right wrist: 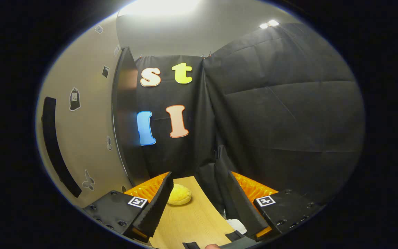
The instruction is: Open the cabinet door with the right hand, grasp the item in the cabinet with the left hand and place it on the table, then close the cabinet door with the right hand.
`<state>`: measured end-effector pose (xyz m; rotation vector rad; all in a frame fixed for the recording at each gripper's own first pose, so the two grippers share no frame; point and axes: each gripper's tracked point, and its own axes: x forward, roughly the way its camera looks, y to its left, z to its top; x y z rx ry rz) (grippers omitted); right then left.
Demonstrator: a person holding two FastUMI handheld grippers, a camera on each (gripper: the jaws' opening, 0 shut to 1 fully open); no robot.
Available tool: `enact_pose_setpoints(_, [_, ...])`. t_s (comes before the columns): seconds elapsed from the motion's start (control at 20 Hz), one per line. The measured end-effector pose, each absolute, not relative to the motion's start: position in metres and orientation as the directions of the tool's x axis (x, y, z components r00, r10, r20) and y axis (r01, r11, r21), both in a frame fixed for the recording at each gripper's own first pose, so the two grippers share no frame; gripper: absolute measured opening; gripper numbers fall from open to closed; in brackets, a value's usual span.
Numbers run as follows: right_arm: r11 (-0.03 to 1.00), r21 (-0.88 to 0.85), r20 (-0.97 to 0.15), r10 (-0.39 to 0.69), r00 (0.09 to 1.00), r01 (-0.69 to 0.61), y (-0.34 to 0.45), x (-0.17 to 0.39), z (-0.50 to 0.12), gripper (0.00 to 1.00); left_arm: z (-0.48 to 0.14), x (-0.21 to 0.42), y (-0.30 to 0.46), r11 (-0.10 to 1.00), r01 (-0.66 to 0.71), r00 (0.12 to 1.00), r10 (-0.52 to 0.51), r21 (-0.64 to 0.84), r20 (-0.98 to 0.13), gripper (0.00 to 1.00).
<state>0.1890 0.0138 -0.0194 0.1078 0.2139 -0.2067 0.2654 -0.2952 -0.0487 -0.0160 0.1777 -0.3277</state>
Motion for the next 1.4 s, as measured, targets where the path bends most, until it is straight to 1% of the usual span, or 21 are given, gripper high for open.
enact_pose_setpoints(0.1, [0.976,0.086,-0.222,-0.175,0.959,0.199,0.017,0.192,-0.021,0.98,-0.046,0.263,-0.294,0.948,0.312,0.933,-0.317,-0.059,-0.168,0.47])
enact_pose_setpoints(0.15, [0.978,0.087,-0.221,-0.165,0.961,0.188,0.018,0.195,-0.021,0.98,-0.044,0.262,-0.292,0.949,0.307,0.936,-0.314,-0.067,-0.162,0.49])
enact_pose_setpoints(0.2, [0.98,0.087,-0.22,-0.156,0.963,0.178,0.018,0.197,-0.021,0.98,-0.042,0.259,-0.288,0.95,0.303,0.938,-0.311,-0.07,-0.155,0.47])
enact_pose_setpoints(0.55, [0.991,0.092,-0.213,-0.072,0.974,0.094,0.027,0.209,-0.025,0.98,-0.024,0.213,-0.253,0.962,0.271,0.957,-0.274,-0.046,-0.095,0.48])
enact_pose_setpoints(0.65, [0.994,0.094,-0.209,-0.043,0.977,0.064,0.031,0.211,-0.025,0.98,-0.026,0.199,-0.243,0.966,0.257,0.961,-0.259,-0.035,-0.093,0.47])
enact_pose_setpoints(0.75, [0.995,0.094,-0.207,-0.017,0.978,0.037,0.034,0.214,-0.025,0.98,-0.027,0.184,-0.233,0.97,0.242,0.966,-0.244,-0.028,-0.089,0.48])
enact_pose_setpoints(0.8, [0.995,0.096,-0.206,-0.006,0.979,0.026,0.035,0.214,-0.025,0.93,-0.027,0.178,-0.23,0.971,0.239,0.967,-0.24,-0.022,-0.086,0.49])
enact_pose_setpoints(0.85, [0.995,0.099,-0.206,0.006,0.978,0.014,0.038,0.215,-0.026,0.98,-0.027,0.17,-0.226,0.971,0.238,0.968,-0.238,-0.018,-0.081,0.49])
enact_pose_setpoints(0.95, [0.995,0.099,-0.206,0.028,0.978,-0.008,0.041,0.216,-0.026,0.98,-0.03,0.152,-0.22,0.972,0.235,0.969,-0.235,-0.015,-0.072,0.47])
enact_pose_setpoints(1.15, [0.994,0.098,-0.197,0.066,0.978,-0.048,0.047,0.218,-0.024,0.98,-0.049,0.119,-0.205,0.975,0.222,0.973,-0.22,0.008,-0.075,0.47])
enact_pose_setpoints(1.4, [0.99,0.099,-0.206,0.121,0.971,-0.102,0.062,0.217,-0.029,0.98,-0.071,0.086,-0.186,0.982,0.189,0.978,-0.188,-0.001,-0.091,0.47])
